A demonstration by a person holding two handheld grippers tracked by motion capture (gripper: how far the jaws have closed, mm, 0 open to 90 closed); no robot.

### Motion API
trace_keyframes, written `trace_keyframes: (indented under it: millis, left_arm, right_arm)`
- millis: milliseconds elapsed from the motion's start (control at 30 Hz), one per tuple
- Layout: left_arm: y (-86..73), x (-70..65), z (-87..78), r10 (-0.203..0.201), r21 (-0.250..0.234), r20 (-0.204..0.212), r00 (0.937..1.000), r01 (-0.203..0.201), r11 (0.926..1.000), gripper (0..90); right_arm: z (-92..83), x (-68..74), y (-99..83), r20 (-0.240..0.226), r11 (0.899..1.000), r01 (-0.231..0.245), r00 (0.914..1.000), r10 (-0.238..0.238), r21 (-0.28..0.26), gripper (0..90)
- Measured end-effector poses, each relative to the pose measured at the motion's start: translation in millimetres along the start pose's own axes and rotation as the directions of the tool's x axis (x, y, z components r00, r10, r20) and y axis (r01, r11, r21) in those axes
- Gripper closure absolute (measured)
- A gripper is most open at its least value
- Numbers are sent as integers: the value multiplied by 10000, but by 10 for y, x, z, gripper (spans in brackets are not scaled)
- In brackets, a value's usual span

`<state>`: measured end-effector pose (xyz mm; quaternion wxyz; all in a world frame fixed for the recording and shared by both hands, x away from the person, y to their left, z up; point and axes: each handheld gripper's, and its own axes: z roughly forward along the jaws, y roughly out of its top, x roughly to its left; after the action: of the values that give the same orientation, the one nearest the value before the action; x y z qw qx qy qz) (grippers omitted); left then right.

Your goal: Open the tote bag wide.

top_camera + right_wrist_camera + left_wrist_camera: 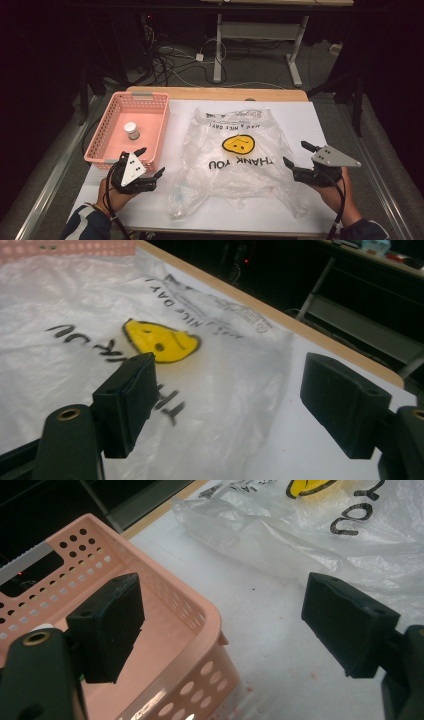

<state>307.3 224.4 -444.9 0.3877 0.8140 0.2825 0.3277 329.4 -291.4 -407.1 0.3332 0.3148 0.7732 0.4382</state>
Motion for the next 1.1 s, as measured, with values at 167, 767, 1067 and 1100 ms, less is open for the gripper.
trace_keyframes:
  millis: [167, 767, 1067, 1100]
  left_arm:
    - [-13, 11, 1, -121, 34, 41, 9999, 121, 9999, 169]
    - [-8, 31, 38, -289, 148, 160, 9995, 287, 9995, 169]
    - [-8, 46, 65, -434, 188, 461, 9980, 425, 9989, 168]
    - [-7, 45, 64, -431, 166, 486, 9979, 423, 9990, 168]
  right_arm:
    - [143, -205, 123, 163, 9995, -306, 9994, 305, 81, 273]
    - [1618, -795, 252, 679, 9262, -613, 9969, 388, 3719, 357]
    - [2033, -914, 297, 1954, 9067, -1766, 9748, 1073, 3830, 489]
    - [2087, -911, 302, 1895, 8986, -1706, 9768, 1001, 4043, 495]
